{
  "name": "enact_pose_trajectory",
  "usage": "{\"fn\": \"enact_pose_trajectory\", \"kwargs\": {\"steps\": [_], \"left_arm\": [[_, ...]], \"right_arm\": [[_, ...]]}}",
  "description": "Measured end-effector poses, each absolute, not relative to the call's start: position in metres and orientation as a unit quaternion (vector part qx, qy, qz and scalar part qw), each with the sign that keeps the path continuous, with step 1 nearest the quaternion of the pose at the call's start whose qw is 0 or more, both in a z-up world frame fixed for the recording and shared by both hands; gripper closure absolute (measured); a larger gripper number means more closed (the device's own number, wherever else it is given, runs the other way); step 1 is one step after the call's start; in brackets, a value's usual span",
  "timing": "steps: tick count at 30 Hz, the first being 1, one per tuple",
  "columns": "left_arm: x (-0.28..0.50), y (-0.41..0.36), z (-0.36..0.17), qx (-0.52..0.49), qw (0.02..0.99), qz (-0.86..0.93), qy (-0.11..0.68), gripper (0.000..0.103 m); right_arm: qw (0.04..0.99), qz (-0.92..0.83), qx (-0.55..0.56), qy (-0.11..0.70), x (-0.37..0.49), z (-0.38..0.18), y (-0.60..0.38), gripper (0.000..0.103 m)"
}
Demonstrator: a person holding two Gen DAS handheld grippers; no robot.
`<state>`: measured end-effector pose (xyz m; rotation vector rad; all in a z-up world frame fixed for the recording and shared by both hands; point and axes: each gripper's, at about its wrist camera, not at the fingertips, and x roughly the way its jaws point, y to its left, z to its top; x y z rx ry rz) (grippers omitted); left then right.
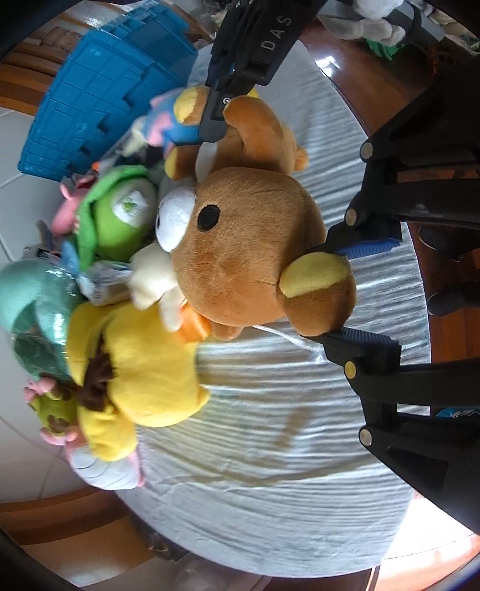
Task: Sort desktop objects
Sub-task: 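Close the left tool on the brown bear's leg and lift it, then carry the brown bear with the left tool over the blue crate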
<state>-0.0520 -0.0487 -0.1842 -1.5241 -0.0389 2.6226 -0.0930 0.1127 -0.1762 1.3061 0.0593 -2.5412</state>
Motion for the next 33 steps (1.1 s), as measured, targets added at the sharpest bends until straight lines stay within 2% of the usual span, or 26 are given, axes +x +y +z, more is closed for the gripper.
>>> {"fn": "enact_pose_trajectory", "kwargs": {"steps": [8,17,24,33], "left_arm": [[-0.054,-0.054,-0.136,-0.460,0.046,0.887,-0.010,0.071],[-0.059,-0.023,-0.083,-0.423,0.052,0.905,-0.006,0.071],[-0.059,0.035,-0.067,-0.413,0.079,0.907,0.005,0.071],[-0.058,0.126,-0.070,-0.415,0.122,0.901,0.023,0.071]], "right_arm": [[0.153,-0.900,0.408,0.020,-0.086,-0.124,0.120,0.077],[0.157,-0.917,0.366,0.022,-0.086,-0.065,0.145,0.077],[0.138,-0.926,0.350,0.023,-0.079,-0.038,0.197,0.077],[0.095,-0.930,0.353,0.013,-0.067,-0.034,0.282,0.077]]}}
